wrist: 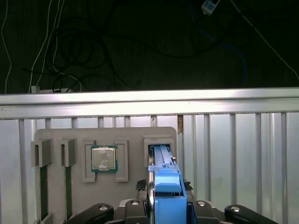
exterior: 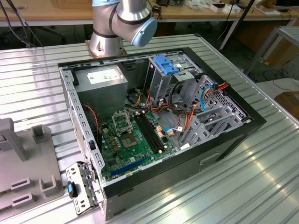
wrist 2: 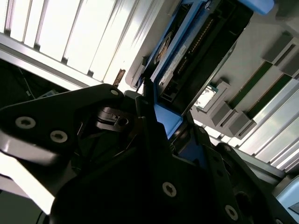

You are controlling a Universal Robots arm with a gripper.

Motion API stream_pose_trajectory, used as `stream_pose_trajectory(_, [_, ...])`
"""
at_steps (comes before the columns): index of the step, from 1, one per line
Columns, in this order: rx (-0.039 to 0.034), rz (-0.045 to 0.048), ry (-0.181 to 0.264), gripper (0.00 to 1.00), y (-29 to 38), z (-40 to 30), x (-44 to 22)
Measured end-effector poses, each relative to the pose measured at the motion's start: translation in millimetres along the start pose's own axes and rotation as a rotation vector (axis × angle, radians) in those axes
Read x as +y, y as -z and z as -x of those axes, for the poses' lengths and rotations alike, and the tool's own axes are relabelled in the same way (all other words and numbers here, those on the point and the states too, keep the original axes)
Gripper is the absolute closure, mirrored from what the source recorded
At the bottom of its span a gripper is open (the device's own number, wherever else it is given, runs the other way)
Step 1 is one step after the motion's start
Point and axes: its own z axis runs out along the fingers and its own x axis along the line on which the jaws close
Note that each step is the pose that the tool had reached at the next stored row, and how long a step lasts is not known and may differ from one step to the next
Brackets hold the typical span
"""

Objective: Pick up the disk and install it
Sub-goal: 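Pick up the disk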

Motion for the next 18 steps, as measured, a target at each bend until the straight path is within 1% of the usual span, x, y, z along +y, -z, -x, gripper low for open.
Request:
stream_pose_trajectory(6, [0.0001,0.0002,0.000,0.63,0.4,0.0,0.0])
stream_pose_trajectory(10, [-0.0002,0.0000,0.000,0.63,4.1,0.1,-0.1])
stream_pose_trajectory(18, [-0.0002,0.0001,0.000,0.63,4.3,0.1,-0.1])
